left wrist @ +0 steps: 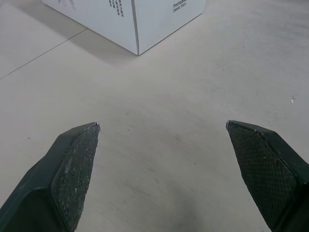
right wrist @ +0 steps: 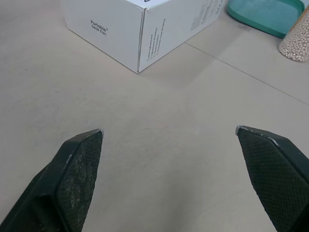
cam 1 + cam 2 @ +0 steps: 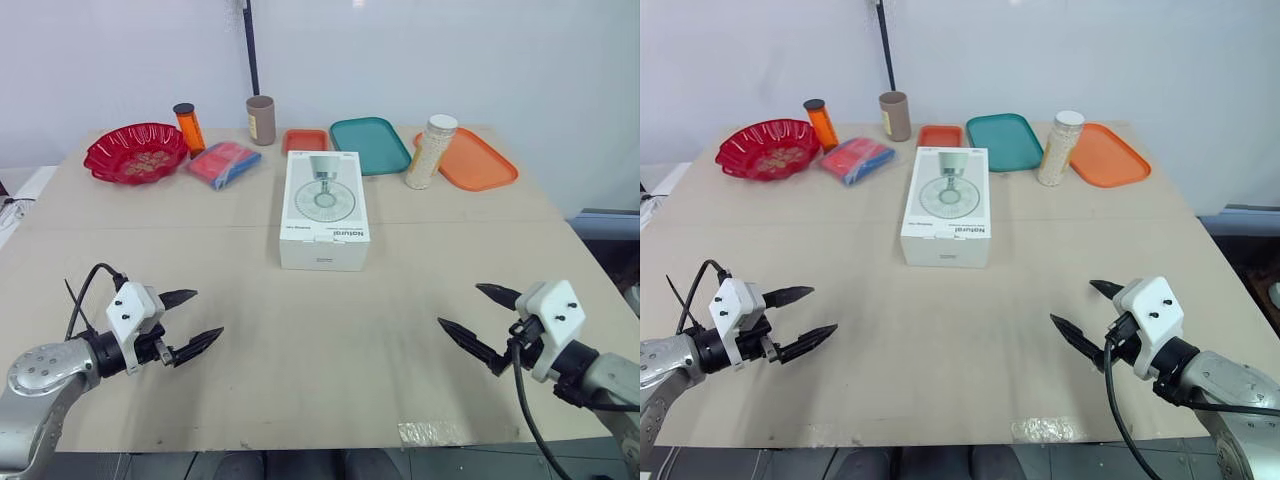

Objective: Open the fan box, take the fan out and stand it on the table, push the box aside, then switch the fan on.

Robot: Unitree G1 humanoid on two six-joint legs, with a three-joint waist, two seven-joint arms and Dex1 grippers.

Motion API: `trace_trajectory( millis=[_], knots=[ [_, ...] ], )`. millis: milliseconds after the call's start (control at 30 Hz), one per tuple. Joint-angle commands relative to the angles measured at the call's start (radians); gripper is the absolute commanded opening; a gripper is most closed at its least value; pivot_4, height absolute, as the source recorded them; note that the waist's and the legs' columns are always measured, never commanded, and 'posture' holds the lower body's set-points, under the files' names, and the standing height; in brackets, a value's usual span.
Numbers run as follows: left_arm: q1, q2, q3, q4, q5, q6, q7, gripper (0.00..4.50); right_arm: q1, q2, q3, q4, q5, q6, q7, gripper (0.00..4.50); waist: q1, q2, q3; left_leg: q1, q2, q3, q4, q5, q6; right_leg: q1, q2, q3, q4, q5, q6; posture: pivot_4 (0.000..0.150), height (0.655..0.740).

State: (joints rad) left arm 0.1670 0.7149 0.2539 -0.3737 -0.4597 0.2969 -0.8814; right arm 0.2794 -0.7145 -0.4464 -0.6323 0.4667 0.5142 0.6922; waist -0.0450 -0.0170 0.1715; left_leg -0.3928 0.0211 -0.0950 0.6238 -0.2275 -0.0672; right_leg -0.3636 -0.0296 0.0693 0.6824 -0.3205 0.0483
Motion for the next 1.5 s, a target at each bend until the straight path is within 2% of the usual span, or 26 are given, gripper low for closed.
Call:
trace_trajectory(
  millis=[33,867,1100,1333,1400,1433,1500],
  knots=[
    [0.018,-0.009,0.005,-0.023,-0.006,-0.011,0.001,4.46,0.004,-0.014,-0.02,-0.019,0.009,0.002,0.003,4.5,0.0,0.0,0.0,0.0,0.0,0.0,0.0,0.0,0.0,0.0,0.0,0.0,0.0,0.0,0.0,0.15,0.74],
    [-0.001,-0.002,0.001,-0.038,-0.024,0.031,0.0,4.46,0.054,-0.003,-0.018,-0.02,0.013,-0.004,0.021,4.5,0.0,0.0,0.0,0.001,0.001,0.001,0.0,0.0,0.0,0.0,0.001,0.001,0.0,0.0,0.0,0.15,0.74],
    [-0.149,0.002,-0.007,0.011,-0.033,0.079,0.042,4.46,0.049,0.003,-0.015,-0.032,0.018,0.001,0.012,4.5,0.0,0.0,0.0,0.001,0.001,0.001,0.0,0.0,0.0,0.0,0.001,0.001,0.0,0.0,0.0,0.15,0.74],
    [-0.381,-0.011,-0.134,0.09,0.0,0.154,0.054,4.46,-0.019,-0.007,0.002,-0.046,0.033,0.035,-0.021,4.5,0.0,-0.001,0.0,0.0,0.001,0.001,0.001,0.0,0.0,0.0,0.001,0.001,0.0,0.001,0.0,0.15,0.74],
    [-0.48,-0.058,-0.17,0.13,-0.016,0.207,0.085,4.46,-0.032,-0.012,0.015,-0.047,0.028,0.041,-0.022,4.5,0.0,-0.001,0.0,0.0,0.001,0.001,0.0,0.0,0.0,0.0,0.002,0.002,0.0,0.001,0.0,0.15,0.74],
    [-0.539,-0.102,-0.188,0.148,-0.028,0.244,0.121,3.96,-0.039,-0.015,0.023,-0.042,0.022,0.043,-0.024,4.5,0.0,-0.001,0.0,0.0,0.001,0.001,0.0,0.0,0.0,-0.001,0.002,0.001,0.0,0.001,0.0,0.15,0.74],
    [-0.616,-0.16,-0.233,0.174,-0.007,0.267,0.168,3.35,-0.055,-0.015,0.032,-0.037,0.019,0.047,-0.032,4.5,0.002,-0.003,0.0,0.0,0.001,0.001,0.001,0.0,0.0,0.0,0.002,0.001,0.0,0.001,0.0,0.15,0.74]
  ],
)
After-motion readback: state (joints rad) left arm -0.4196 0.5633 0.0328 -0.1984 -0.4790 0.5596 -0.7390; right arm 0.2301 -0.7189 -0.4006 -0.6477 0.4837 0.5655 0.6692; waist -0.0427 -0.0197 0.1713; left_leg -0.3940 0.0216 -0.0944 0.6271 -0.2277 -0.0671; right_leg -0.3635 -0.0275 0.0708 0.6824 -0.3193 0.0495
